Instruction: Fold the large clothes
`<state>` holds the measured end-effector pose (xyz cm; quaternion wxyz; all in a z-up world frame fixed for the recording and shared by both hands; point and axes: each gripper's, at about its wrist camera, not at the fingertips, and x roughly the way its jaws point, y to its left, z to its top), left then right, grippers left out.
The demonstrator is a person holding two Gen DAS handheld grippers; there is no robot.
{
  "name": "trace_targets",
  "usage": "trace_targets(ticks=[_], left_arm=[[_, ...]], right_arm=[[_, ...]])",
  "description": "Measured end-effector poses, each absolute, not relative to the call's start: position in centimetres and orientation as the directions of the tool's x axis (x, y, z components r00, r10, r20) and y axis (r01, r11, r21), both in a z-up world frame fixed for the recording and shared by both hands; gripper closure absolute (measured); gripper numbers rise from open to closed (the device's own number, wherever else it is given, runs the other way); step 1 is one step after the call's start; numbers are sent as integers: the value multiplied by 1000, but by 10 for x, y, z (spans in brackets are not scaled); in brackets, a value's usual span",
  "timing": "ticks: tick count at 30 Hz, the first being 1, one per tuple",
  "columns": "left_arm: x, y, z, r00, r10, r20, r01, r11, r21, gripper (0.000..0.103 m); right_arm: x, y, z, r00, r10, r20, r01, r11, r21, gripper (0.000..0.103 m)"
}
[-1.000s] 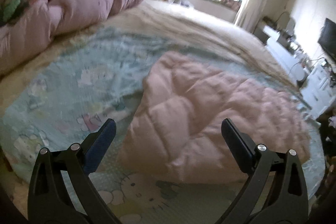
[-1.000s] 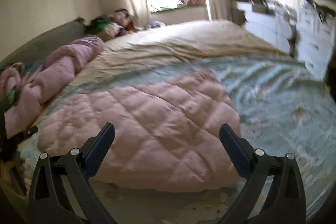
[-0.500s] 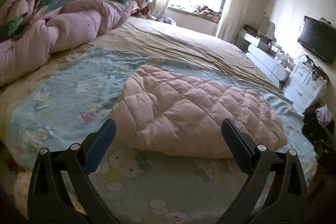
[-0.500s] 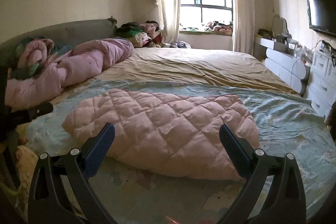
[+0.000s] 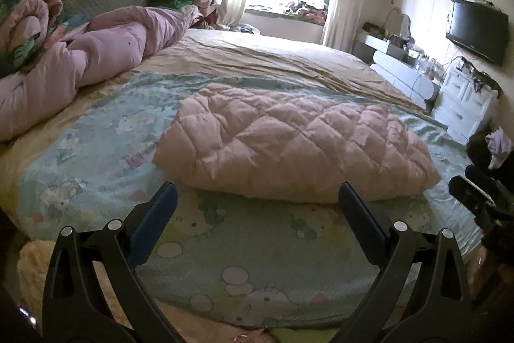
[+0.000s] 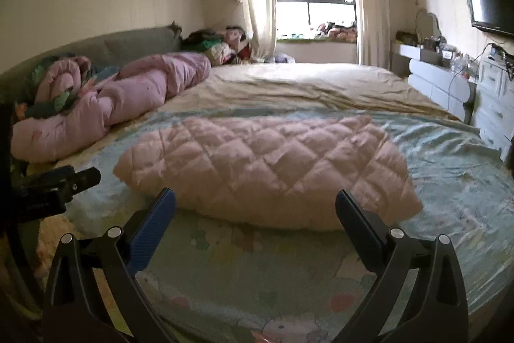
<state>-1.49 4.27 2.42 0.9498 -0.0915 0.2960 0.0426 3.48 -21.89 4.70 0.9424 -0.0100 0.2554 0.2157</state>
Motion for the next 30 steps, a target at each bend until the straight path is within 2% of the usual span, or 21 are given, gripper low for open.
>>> trace_targets(ticks=[7,30], left_arm=[[-15,35,22,817,17,-576,-118,983,-138,9],[-15,40,23,811,22,-584,-129,982,-142,9]], right_arm=[[38,-215,34,742,412,-529,-415,902,119,4],[38,-217,34,746,410,-526,-409,904,125,4]])
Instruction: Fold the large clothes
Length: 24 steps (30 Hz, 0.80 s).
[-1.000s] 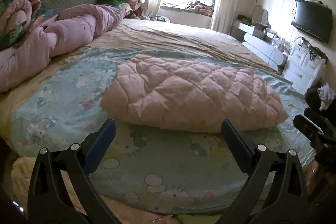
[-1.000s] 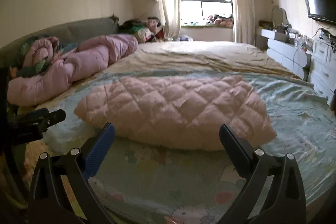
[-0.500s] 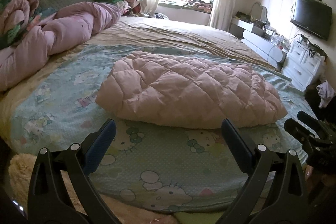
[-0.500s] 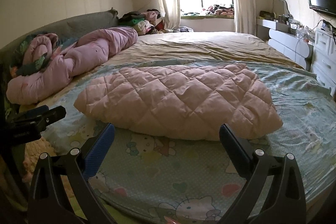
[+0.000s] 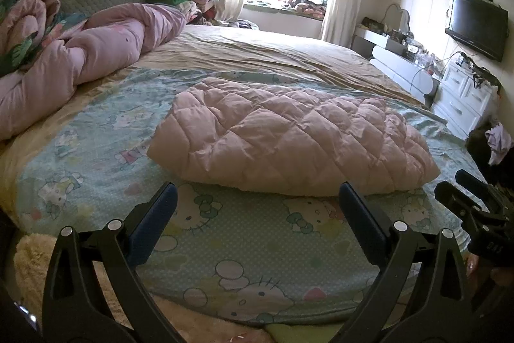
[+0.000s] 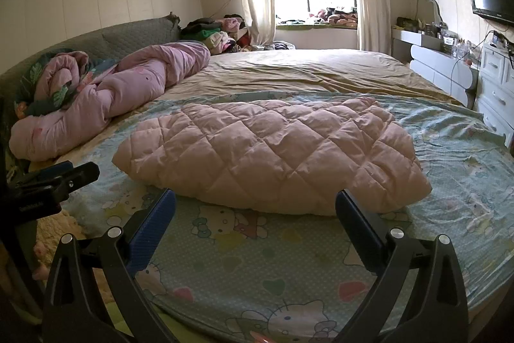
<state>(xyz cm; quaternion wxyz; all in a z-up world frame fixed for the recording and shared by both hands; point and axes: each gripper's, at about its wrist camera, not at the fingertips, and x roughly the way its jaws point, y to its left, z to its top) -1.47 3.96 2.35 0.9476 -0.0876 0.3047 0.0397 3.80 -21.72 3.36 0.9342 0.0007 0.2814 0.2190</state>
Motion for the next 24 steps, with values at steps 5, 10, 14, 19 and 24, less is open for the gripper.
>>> trace_targets(ticks=[5,10,14,19,24], left_arm=[[-15,41,24,812,24,-584,-131,981,-143,9],[-16,40,24,812,23,-583,-131,981,-143,9],[-16,41,24,812,25,-584,-133,981,-142,9],[-17,41,23,812,25,-583,-132,981,-141,9],[-16,41,23,812,25,-583,-132,981,-142,9]], right_arm=[[38,-217,34,747,407,-525,-407,905,122,4],[38,-217,33,744,410,-528,-408,904,127,4],[38,-218,33,744,411,-527,-409,904,129,4],[38,-218,32,747,408,-525,-405,905,126,4],[37,-219,31,746,404,-529,-402,907,127,4]])
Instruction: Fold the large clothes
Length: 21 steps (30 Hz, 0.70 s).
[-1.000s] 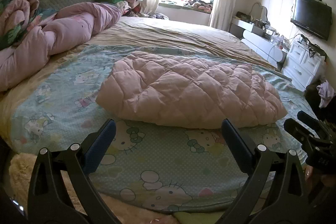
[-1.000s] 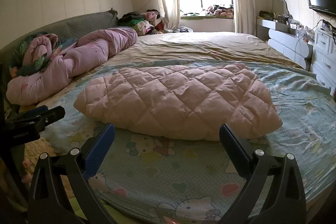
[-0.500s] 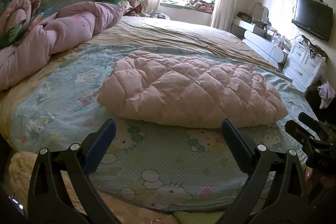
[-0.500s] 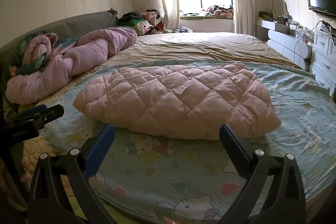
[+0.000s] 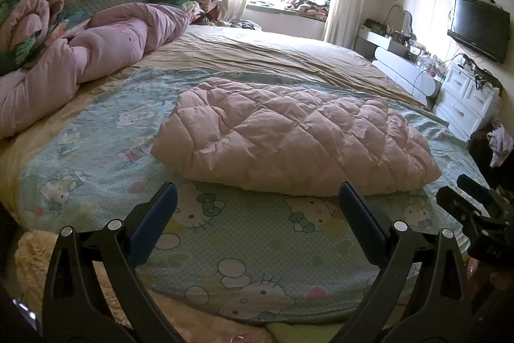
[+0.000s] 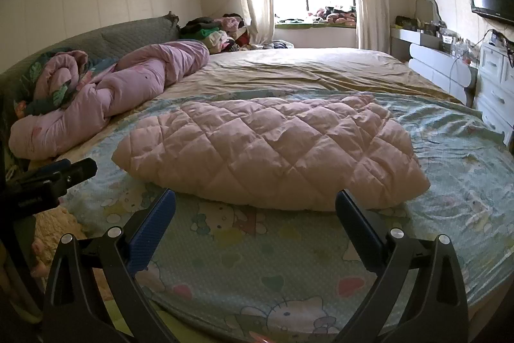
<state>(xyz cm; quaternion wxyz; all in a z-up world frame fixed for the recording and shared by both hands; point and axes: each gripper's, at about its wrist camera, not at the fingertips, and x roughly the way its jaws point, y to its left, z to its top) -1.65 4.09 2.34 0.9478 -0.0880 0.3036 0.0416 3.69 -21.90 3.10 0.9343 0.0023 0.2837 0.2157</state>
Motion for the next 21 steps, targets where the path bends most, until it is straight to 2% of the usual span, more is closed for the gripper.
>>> trace_targets(ticks=[21], left_arm=[[-16,44,25,816,28,-578,-136,980,-144,9]], right_arm=[[34,-218,29,739,403,-540,-401,907,128,4]])
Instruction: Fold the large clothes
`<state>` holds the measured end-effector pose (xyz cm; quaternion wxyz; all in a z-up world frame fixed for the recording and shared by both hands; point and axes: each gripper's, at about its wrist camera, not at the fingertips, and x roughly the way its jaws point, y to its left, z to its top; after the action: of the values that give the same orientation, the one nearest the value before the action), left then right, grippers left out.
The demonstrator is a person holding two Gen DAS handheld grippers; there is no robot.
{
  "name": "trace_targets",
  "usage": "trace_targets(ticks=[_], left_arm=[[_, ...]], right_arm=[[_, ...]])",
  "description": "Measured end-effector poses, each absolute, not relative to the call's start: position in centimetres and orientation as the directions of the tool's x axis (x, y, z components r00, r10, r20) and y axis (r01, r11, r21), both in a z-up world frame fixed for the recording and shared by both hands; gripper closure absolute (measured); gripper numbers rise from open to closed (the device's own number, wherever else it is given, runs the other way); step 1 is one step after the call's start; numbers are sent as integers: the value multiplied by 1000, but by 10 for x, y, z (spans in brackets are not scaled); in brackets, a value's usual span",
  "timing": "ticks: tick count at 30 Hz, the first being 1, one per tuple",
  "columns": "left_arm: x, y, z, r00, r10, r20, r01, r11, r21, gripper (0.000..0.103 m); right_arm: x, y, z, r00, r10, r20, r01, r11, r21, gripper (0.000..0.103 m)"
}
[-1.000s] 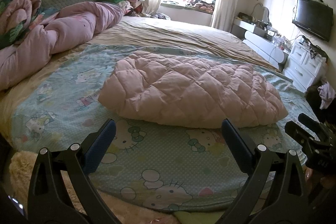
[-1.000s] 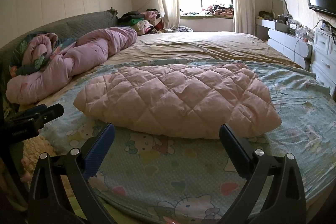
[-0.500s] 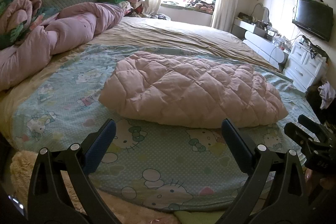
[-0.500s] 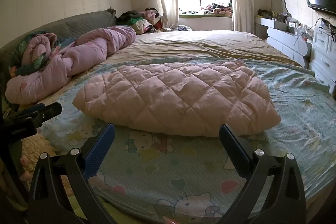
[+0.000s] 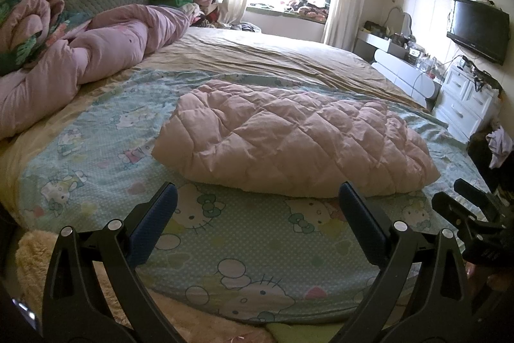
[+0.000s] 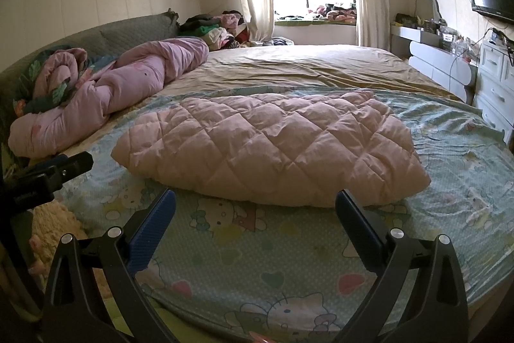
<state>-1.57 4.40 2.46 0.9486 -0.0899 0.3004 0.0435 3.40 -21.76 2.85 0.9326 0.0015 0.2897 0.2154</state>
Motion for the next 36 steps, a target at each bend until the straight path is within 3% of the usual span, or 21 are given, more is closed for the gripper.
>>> trace_targets(ticks=[13,30,33,36], left_arm=[[-17,45,25,813,35,-582,-143,980,-141,9],[-16,43,15,788,20,-615,-151,975,-162,9],[-8,63,13,778,33,-627,-193,963,-189,9],[5,110,18,762,113,-637,-299,935,-192,9]], right_arm=[[34,-218,27,740,392,-546,-397,910,116,4],[37,-219,17,691,362,-626,-360,923,136,4],[46,-239,10,687,334,-645,-292,940,176,4],[71,-296,-6,717,159,-678,-66,985,161,4]])
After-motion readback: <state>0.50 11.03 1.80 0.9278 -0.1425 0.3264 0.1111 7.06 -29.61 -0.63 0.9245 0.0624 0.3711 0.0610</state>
